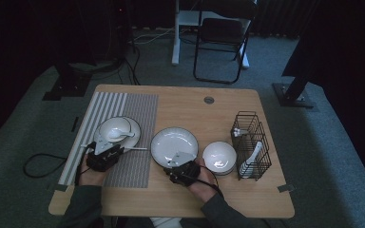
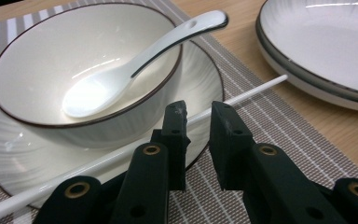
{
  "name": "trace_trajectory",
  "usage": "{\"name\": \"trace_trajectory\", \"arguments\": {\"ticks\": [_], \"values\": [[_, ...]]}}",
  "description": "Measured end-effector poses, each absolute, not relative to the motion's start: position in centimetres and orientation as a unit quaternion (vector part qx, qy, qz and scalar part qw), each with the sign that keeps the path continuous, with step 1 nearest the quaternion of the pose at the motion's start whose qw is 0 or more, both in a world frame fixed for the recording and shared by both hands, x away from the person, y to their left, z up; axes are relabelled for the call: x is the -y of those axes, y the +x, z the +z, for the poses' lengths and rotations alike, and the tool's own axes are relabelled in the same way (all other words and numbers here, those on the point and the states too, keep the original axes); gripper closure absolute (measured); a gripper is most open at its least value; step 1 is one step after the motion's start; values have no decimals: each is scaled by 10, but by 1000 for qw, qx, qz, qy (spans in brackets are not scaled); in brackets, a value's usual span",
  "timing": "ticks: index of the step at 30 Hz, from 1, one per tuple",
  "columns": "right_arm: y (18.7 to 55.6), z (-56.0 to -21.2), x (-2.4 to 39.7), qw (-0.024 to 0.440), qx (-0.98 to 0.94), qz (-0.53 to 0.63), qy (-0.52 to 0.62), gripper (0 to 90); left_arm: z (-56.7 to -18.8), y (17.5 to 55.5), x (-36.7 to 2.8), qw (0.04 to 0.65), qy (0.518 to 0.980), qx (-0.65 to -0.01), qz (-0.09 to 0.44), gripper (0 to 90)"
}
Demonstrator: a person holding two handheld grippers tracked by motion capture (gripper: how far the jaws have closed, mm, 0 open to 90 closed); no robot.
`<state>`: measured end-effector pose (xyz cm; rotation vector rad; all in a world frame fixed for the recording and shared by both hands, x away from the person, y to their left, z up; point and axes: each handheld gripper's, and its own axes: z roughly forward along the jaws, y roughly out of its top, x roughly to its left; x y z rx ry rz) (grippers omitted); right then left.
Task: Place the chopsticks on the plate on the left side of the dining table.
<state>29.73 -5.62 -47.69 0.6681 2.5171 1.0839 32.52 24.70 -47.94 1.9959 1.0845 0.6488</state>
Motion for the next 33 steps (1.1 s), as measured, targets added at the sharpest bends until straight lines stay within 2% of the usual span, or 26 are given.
{"name": "trace_trajectory", "arguments": {"ticks": [33], "values": [[279, -507, 88, 160, -873, 371, 274, 603, -433, 341, -208, 427, 798, -359, 225, 736]]}}
